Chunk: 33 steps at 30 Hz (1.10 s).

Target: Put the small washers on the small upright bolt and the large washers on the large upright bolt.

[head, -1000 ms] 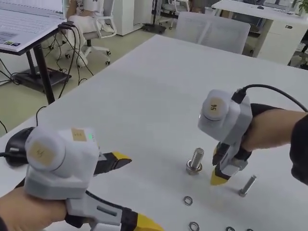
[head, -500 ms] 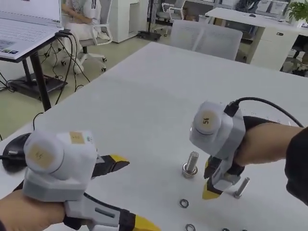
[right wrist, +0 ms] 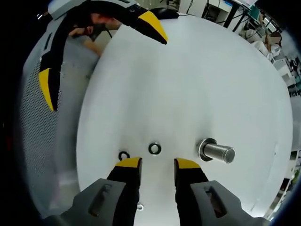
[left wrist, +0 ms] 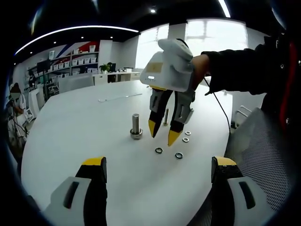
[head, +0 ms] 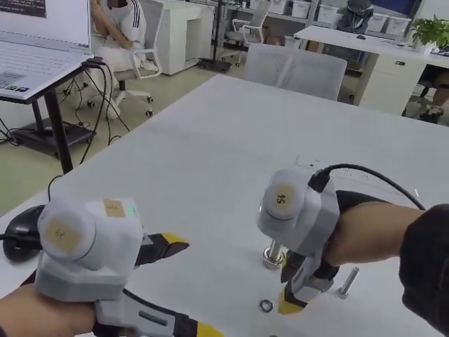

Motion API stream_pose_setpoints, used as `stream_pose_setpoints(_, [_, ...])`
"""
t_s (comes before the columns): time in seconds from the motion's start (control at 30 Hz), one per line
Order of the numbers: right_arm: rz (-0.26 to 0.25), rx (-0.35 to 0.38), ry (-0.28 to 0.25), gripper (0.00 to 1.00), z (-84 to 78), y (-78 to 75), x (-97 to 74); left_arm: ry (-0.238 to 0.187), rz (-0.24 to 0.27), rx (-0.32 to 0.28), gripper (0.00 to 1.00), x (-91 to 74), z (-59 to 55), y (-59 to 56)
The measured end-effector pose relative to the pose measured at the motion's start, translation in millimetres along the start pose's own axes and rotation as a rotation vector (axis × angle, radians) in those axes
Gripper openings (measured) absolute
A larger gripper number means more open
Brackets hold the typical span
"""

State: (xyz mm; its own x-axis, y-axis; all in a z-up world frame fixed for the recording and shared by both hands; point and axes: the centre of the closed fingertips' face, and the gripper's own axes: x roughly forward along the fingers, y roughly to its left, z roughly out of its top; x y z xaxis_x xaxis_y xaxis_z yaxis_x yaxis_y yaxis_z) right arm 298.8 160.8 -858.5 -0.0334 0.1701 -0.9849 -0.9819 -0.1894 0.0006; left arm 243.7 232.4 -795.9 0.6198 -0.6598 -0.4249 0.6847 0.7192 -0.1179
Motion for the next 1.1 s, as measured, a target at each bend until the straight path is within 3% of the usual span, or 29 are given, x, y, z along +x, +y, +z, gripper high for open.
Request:
stream_pose_setpoints(0.43, [0.01, -0.021, 0.009, 0.25, 3.3, 4.4, 14.8, -0.002, 0.005, 0.001, 0.92, -1.0, 1.2, -1.5])
stream_pose_setpoints(1.1, [-0.001, -0.055, 0.033, 0.19, 2.1, 3.4, 20.7, -0.004, 0.003, -0.003, 0.92, 1.7, 1.1, -1.9])
